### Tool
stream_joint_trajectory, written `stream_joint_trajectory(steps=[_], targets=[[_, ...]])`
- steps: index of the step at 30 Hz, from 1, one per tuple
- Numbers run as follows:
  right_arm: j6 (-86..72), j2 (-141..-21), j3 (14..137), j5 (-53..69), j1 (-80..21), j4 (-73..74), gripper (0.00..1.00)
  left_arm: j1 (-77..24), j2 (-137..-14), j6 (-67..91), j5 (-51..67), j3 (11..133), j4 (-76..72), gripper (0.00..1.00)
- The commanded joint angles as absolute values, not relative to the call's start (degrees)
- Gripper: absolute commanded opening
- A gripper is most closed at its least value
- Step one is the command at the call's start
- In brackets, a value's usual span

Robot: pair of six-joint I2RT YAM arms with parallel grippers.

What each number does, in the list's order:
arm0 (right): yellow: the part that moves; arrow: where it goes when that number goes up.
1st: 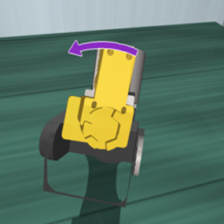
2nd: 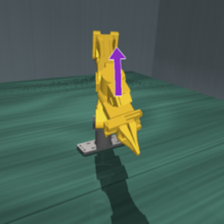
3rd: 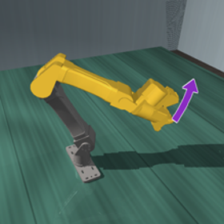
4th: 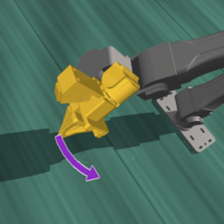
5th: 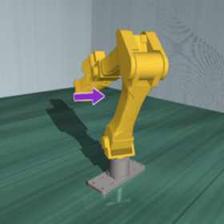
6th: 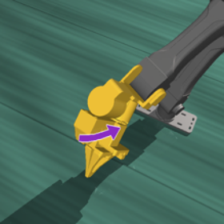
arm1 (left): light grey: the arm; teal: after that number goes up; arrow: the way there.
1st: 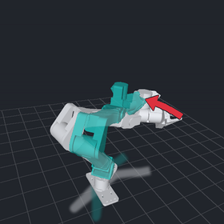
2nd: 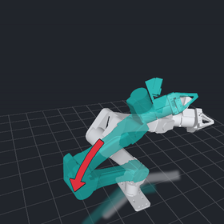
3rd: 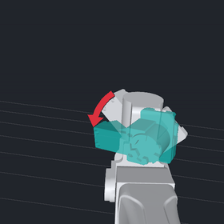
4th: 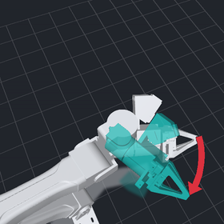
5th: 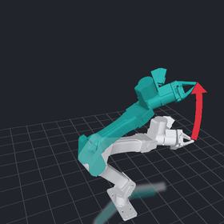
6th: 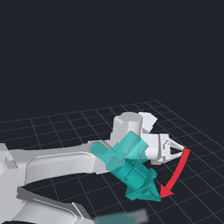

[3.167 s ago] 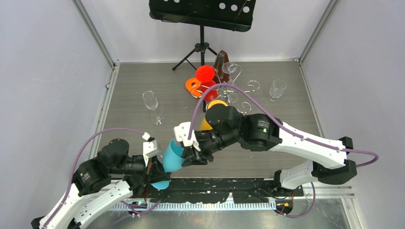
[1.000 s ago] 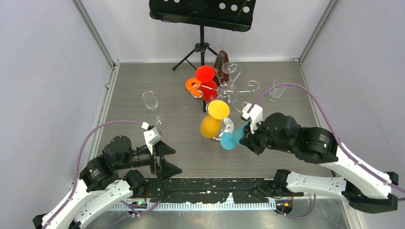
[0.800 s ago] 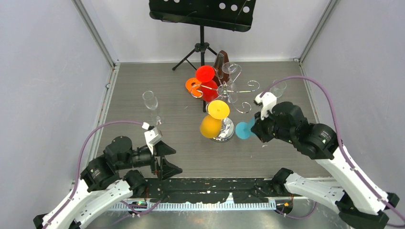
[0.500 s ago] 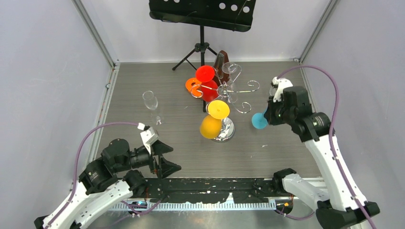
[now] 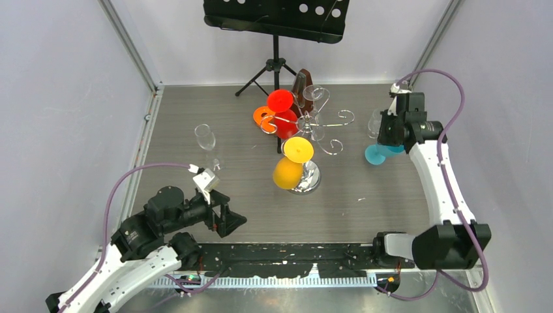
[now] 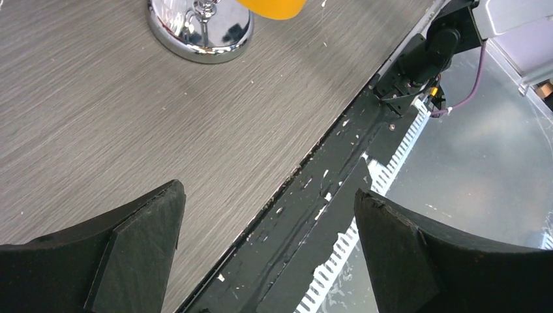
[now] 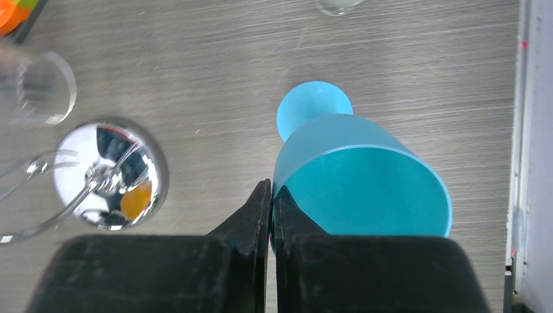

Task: Take the wine glass off the wine glass rack
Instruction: Place the wine glass at the center of the board.

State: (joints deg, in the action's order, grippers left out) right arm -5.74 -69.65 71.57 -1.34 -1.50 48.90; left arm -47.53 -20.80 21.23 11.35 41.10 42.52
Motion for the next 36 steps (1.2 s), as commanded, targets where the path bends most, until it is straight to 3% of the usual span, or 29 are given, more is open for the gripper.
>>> stream_joint_trajectory(steps=[1,20,24,30,36], targets=[[-5.2,-75.2,77.3,-3.4,3.4,46.2,0.06,-47.3,-19.2,22.1,9.9,41.6,42.5,0.98],[-3.8,-89.9,82.6,-5.1,8.6,48.1,0.07,-47.4,-16.6,22.8,8.3,40.4,42.7,0.98],[-4.0,-89.9,83.4,-4.8,8.6,48.2,0.30,-47.4,-16.8,22.9,8.3,40.4,42.7,0.99],[-6.1,-86.9,85.0,-5.5,8.6,47.6,0.53,-47.4,-17.1,22.9,8.2,40.5,42.8,0.99],[-8.5,-81.1,84.6,-3.9,8.4,44.2,0.61,-47.4,-16.6,22.8,7.6,40.6,42.8,1.00]])
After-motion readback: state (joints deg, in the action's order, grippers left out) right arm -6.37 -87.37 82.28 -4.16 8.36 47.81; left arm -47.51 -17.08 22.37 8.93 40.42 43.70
